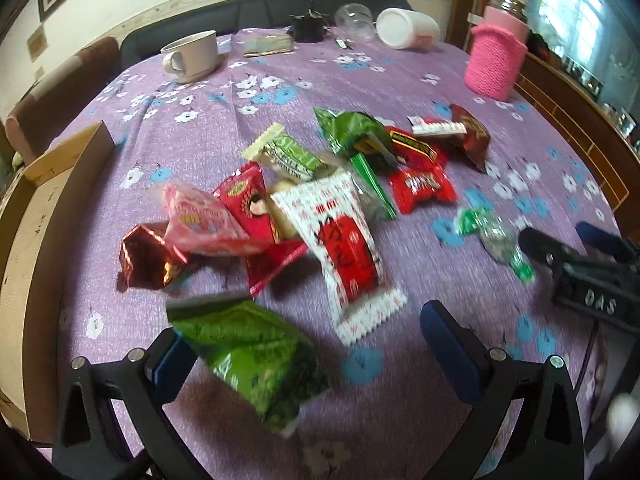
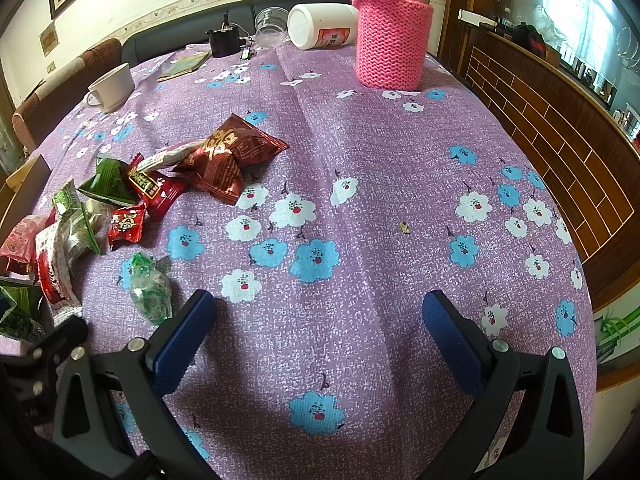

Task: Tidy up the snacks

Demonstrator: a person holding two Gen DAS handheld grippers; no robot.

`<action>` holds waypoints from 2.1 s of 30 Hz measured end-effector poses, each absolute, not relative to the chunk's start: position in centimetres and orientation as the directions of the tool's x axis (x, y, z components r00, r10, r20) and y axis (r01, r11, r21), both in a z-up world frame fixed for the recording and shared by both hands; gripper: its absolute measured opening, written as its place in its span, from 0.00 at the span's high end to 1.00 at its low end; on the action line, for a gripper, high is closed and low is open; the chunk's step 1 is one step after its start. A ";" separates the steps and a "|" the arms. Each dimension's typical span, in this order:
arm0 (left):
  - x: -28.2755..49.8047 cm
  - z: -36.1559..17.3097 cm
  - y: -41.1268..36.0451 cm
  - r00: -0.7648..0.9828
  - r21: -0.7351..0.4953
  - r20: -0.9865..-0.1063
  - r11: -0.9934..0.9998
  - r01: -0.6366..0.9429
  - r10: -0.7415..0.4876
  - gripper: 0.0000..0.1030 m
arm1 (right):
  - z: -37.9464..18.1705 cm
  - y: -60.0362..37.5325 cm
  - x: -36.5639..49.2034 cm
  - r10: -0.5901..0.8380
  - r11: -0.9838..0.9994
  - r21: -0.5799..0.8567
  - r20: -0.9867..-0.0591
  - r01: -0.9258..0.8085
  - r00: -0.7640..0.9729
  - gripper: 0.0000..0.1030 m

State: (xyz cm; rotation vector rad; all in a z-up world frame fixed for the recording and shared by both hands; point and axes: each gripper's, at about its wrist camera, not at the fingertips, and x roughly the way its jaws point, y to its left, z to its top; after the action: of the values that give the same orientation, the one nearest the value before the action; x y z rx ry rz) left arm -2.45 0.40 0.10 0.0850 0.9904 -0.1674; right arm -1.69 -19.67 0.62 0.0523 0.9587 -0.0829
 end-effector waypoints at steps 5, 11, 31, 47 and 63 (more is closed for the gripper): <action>-4.0 0.1 0.6 0.533 -0.006 -0.837 0.977 0.214 -0.122 0.00 | 0.6 -20.0 -1.8 -0.036 0.996 0.015 -0.819 0.084 0.573 0.00; -5.7 0.2 1.2 0.518 -0.016 -0.841 0.965 0.263 -0.156 0.01 | 0.7 -19.8 -1.3 -0.063 0.990 0.009 -0.858 0.138 0.509 0.00; -10.8 6.0 15.6 0.664 -0.236 -0.676 0.948 0.215 -0.319 0.29 | 3.1 -17.5 -5.1 -0.123 0.989 -0.046 -0.789 0.143 0.602 0.20; -8.9 7.0 16.2 0.642 -0.278 -0.666 0.925 0.258 -0.380 0.29 | 2.9 -1.0 -5.6 0.371 0.902 0.168 -0.773 -0.398 0.515 0.41; 0.2 2.3 10.3 0.499 -0.025 -0.829 0.910 0.415 -0.251 0.56 | 1.4 -4.5 -4.7 0.505 0.860 0.376 -0.722 -0.344 0.474 0.63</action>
State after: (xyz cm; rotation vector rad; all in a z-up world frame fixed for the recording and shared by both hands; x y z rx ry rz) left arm 0.16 10.26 2.26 0.1864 0.9682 -0.4055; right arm -4.65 -4.51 1.37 0.1889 0.9441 0.5228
